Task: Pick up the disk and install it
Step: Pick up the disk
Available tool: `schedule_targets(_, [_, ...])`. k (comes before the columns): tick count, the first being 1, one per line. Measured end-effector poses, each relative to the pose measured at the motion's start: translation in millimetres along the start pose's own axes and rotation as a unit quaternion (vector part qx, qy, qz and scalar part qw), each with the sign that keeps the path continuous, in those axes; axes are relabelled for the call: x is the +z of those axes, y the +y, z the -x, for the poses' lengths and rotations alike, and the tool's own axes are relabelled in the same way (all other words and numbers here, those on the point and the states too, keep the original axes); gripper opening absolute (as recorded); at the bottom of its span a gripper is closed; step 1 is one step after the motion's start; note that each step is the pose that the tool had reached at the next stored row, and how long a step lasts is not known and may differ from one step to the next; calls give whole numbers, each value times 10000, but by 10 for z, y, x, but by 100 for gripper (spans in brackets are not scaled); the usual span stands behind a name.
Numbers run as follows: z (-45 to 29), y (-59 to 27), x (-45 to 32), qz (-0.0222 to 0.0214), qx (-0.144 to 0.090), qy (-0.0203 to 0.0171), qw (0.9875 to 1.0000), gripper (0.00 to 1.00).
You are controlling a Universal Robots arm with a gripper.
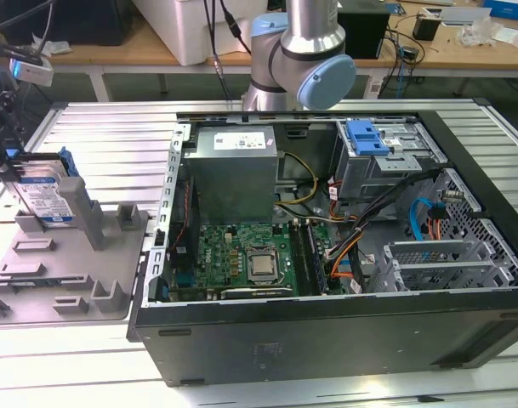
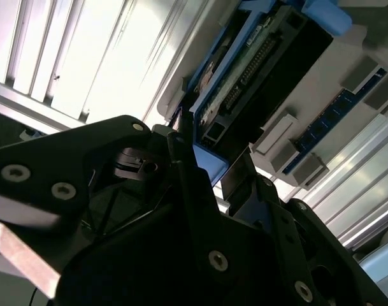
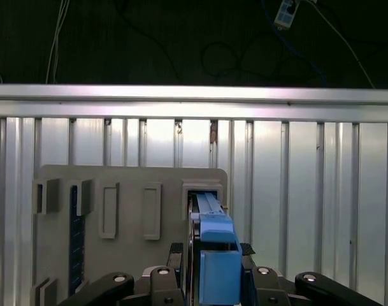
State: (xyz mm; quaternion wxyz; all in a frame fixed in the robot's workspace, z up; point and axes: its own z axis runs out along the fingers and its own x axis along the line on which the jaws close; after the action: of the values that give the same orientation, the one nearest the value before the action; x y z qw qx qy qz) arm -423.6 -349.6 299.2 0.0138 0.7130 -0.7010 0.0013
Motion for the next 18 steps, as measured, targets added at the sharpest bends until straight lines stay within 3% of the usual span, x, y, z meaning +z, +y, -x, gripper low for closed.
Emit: schedule_targets(18, [1,5,24,0,0,1,10000,44])
